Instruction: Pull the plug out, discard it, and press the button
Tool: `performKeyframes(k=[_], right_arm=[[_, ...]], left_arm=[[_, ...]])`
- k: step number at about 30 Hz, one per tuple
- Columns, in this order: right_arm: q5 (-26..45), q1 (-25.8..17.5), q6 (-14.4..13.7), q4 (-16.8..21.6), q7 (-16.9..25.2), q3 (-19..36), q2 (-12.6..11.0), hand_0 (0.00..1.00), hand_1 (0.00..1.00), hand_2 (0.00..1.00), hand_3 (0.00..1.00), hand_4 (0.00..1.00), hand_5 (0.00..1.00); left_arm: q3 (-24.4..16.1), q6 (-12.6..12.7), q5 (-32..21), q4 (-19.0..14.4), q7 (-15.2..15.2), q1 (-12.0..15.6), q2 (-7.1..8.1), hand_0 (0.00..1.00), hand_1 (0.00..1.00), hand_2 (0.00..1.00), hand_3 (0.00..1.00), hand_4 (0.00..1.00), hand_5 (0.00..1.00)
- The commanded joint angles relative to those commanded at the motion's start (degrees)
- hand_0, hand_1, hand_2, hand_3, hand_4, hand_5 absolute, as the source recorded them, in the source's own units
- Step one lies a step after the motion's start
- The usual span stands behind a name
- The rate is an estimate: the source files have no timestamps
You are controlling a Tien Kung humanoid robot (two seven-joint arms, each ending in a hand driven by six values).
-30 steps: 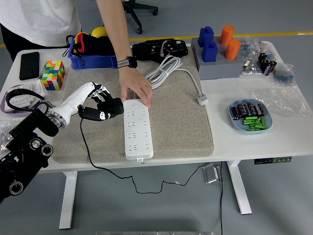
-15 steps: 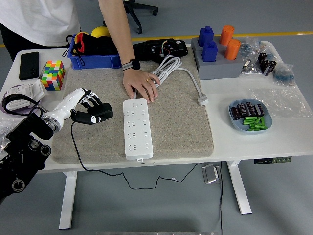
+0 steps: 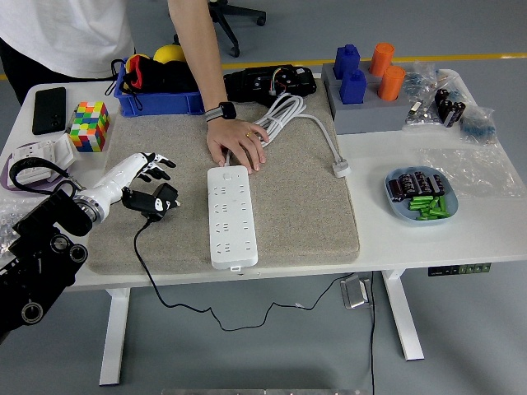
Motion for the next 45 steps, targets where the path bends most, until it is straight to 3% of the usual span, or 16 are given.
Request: performKeyframes(k=[1,7,8,13,14,18,19,25,26,31,32,38,45], right_arm=[[0.0,0.0,0.0,0.0,0.0,0.0,0.0,0.752,0.716,0.717,0.736,0.771,0.627],[0.0,-0.1,0.0,0.0,0.0,0.0,0.0,0.752,0.716,0.717,0.736,0.771,0.627],[0.0,-0.1,0.0,0.0,0.0,0.0,0.0,0.753,0.716,0.717,0.734,0.771,0.627],[0.0,-0.1,0.1,0.0,0.0,-0.1,-0.1,0.753,0.716,0.717,0.734,0.771,0.627],[0.0,-0.1,0.0,0.0,0.0,0.0,0.0,0.753,0.716,0.717,0.735,0.771,0.627],[0.1,0.0,0.1,0.0,0.0,0.0,0.0,0.753,0.716,0.717,0.735,0.771,0.627],[0.2,0.0,0.2,0.0,0.0,-0.1,0.0,0.753,0.716,0.717,0.735,0.771,0.627],[0.2,0.0,0.3,0.0,-0.1,-0.1,0.0,0.752,0.708,0.717,0.73,0.772,0.627],[0.2,0.0,0.3,0.0,-0.1,-0.1,0.0,0.752,0.693,0.717,0.731,0.772,0.626],[0.2,-0.1,0.3,-0.1,-0.1,-0.1,0.0,0.752,0.693,0.717,0.731,0.772,0.626],[0.2,-0.1,0.3,-0.1,-0.1,-0.1,0.0,0.752,0.697,0.717,0.73,0.772,0.626],[0.4,0.0,0.3,-0.1,-0.1,-0.4,0.0,0.752,0.701,0.717,0.731,0.773,0.626],[0.4,0.1,0.3,-0.2,-0.1,-0.4,-0.1,0.752,0.701,0.717,0.73,0.773,0.626]], left_arm=[[0.0,-0.1,0.1,0.0,0.2,0.0,0.01,0.773,0.837,0.813,0.88,0.997,0.002],[-0.7,-1.0,1.0,-0.9,1.3,0.1,0.03,0.773,0.837,0.813,0.88,0.997,0.002],[-0.9,-1.0,1.0,-1.3,1.4,0.1,0.03,0.869,0.926,0.887,0.925,0.998,0.102],[-1.7,-0.2,-1.3,-4.6,0.7,-0.5,0.36,0.869,0.926,0.887,0.925,0.998,0.102],[-1.8,-0.2,-2.2,-5.2,0.4,-0.8,0.43,0.765,0.736,0.75,0.926,0.857,0.354],[-0.4,-1.2,-7.2,-6.3,0.7,-3.0,1.03,0.765,0.736,0.75,0.926,0.857,0.354],[0.7,-1.6,-8.1,-5.8,1.1,-4.0,1.38,0.198,0.216,0.296,0.88,0.622,0.2],[7.6,-3.5,-8.9,-3.3,3.2,-9.5,2.75,0.198,0.216,0.296,0.88,0.622,0.2],[8.3,-3.6,-8.8,-3.1,3.3,-10.1,2.81,0.07,0.07,0.156,0.811,0.429,0.002],[13.0,-6.0,-9.3,-0.5,5.6,-14.6,2.49,0.07,0.07,0.156,0.811,0.429,0.002],[13.9,-6.3,-9.0,0.1,6.1,-15.4,2.33,0.06,0.028,0.123,0.812,0.002,0.002],[20.1,-7.6,-9.1,4.0,9.2,-20.0,1.06,0.061,0.025,0.113,0.805,0.002,0.002],[25.7,-8.0,-10.3,7.6,10.0,-23.5,-0.67,0.058,0.024,0.112,0.802,0.002,0.002]])
